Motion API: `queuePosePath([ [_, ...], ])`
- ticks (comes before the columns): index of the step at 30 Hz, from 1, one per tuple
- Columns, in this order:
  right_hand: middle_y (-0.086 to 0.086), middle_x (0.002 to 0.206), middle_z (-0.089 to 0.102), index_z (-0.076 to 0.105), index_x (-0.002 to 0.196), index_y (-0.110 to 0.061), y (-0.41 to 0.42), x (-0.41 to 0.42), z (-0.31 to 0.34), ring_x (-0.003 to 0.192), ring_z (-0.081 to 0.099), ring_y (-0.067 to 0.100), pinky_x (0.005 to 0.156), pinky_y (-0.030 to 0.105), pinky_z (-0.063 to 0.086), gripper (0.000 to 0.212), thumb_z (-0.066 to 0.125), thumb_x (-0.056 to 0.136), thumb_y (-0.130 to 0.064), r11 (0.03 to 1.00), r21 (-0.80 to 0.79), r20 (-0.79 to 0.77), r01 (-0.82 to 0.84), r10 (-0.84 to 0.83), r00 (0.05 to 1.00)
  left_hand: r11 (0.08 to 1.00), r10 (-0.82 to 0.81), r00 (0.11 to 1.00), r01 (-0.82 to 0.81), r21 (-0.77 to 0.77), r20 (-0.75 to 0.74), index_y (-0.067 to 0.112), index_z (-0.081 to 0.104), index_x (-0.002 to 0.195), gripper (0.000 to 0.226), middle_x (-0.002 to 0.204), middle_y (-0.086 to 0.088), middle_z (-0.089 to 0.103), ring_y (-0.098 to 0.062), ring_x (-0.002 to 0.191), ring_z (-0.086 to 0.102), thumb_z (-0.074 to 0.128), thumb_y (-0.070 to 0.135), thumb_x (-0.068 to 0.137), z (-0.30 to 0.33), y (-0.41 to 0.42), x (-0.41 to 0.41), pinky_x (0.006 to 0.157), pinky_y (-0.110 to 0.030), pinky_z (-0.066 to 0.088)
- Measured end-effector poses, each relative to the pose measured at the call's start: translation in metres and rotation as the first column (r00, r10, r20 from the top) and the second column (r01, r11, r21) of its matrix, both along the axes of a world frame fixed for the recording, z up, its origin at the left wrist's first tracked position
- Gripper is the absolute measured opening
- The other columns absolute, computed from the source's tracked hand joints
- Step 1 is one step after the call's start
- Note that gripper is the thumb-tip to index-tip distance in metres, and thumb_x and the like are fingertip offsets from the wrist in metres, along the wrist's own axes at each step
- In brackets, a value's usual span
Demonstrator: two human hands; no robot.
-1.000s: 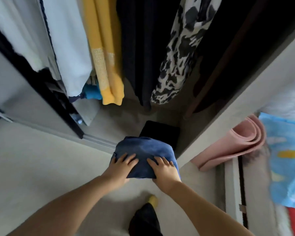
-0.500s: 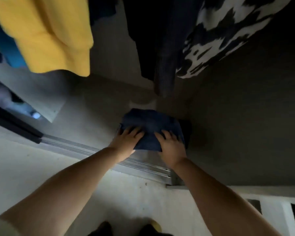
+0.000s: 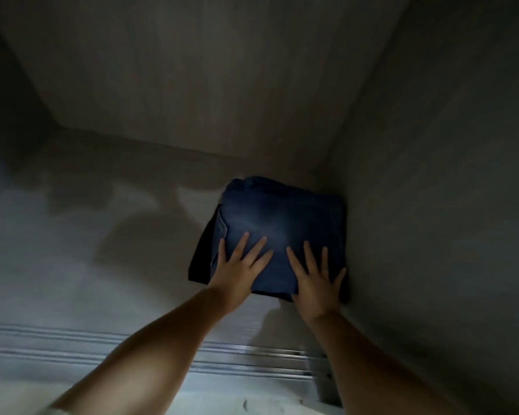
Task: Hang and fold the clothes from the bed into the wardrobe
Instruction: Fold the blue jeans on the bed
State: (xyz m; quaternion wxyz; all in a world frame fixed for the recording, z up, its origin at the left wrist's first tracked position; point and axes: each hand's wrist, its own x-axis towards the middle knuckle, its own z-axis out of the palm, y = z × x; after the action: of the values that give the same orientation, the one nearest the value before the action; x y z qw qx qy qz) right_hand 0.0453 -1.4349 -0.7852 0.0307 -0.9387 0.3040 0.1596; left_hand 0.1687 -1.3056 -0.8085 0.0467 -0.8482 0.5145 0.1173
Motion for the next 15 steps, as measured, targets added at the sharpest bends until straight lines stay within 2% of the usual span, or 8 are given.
queuePosePath([
  [3, -0.003, 0.158, -0.024, -0.013, 0.148, -0.044, -0.007, 0.001, -0.002, 0.144, -0.02, 0.035, 0.108, 0.072, 0.002, 0.089, 0.057, 0.093, -0.034, 0.999, 0.035, -0.027, 0.006, -0.005, 1.0, 1.0, -0.02, 1.0, 0.021, 0.013, -0.007, 0.026, -0.01, 0.152, 0.087, 0.158, 0.001, -0.024, -0.034, 0.144, -0.02, 0.054, 0.025, 0.093, 0.0, -0.004, 0.005, 0.11, -0.069, 0.001],
  [8, 0.001, 0.159, -0.022, -0.013, 0.15, -0.04, -0.004, 0.01, 0.057, 0.144, -0.018, 0.037, 0.108, 0.07, -0.004, 0.088, 0.052, 0.092, -0.051, 0.994, 0.104, -0.268, -0.015, 0.043, 0.963, 0.98, -0.036, 0.993, 0.057, 0.191, -0.115, 0.022, -0.007, 0.152, 0.09, 0.159, -0.004, -0.019, -0.031, 0.146, -0.014, 0.056, 0.042, 0.091, 0.053, 0.002, 0.007, 0.11, -0.067, 0.007],
  [12, 0.003, 0.16, -0.018, -0.01, 0.151, -0.035, -0.002, 0.005, 0.121, 0.145, -0.017, 0.037, 0.115, 0.061, 0.007, 0.087, 0.052, 0.092, -0.05, 0.993, 0.116, -0.283, -0.028, 0.06, 0.957, 0.994, 0.014, 0.982, 0.008, 0.112, -0.187, 0.021, 0.007, 0.152, 0.08, 0.16, -0.005, 0.003, -0.027, 0.147, 0.0, 0.054, 0.044, 0.092, 0.121, 0.003, -0.003, 0.111, -0.062, 0.016],
  [15, 0.004, 0.161, -0.011, -0.007, 0.153, -0.033, 0.01, -0.007, 0.169, 0.146, -0.013, 0.036, 0.113, 0.06, 0.009, 0.081, 0.049, 0.095, -0.048, 0.99, 0.134, -0.283, -0.042, 0.079, 0.956, 0.985, 0.122, 0.945, -0.078, 0.151, -0.303, 0.025, 0.007, 0.152, 0.073, 0.16, -0.004, 0.001, -0.027, 0.147, -0.001, 0.049, 0.044, 0.095, 0.167, 0.019, -0.016, 0.112, -0.063, 0.015],
])
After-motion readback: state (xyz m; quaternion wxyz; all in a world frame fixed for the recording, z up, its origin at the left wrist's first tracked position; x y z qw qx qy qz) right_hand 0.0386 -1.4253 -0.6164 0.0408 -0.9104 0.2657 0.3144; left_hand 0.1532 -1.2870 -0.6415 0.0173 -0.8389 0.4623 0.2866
